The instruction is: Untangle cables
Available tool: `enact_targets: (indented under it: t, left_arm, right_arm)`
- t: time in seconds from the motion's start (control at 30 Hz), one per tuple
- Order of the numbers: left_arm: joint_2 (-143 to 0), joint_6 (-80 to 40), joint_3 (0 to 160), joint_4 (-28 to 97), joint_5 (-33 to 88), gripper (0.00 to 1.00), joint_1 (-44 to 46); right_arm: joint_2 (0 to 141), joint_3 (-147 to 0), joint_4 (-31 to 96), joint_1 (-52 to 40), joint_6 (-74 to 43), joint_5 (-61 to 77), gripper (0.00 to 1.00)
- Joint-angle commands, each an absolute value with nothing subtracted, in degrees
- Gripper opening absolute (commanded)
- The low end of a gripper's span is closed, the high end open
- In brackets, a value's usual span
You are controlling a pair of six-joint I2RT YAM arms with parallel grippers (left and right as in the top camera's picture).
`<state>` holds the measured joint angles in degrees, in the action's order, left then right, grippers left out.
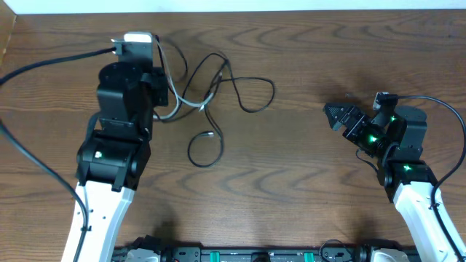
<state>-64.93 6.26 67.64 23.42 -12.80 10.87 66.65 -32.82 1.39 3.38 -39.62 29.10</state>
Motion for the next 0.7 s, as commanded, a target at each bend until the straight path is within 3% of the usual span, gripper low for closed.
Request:
enact_targets:
  t: [0.0,0.27,0.5,0.57,0.67]
  left_arm:
    - [-67.3,3.5,68.5,27.7,-7.0,0.08,10.7]
    - [-75.7,2.4,68.5,36.5,3.0,0.09,10.7]
    - [-80.4,2.1,68.5,37.5,9.7,0.38,10.7]
    - [-80.5,1.4,68.5,37.4,9.9,0.59,10.7]
    - [-80.5,1.4,68.5,37.6,9.9,0.6,10.7]
  right_arm:
    - [66.1,-33.1,1.1,3.7,-38.5,29.7,0.99]
    - [66.1,-33.1,1.4,3.7,-38.5,30.2,0.99]
    - [66.1,-33.1,1.5,3.7,-38.5,30.2,0.99]
    - [66.1,-33.1,1.6,3.7,-38.5,30.2,0.99]
    - [66.1,-33.1,1.8,3.6,-38.5,30.2,0.99]
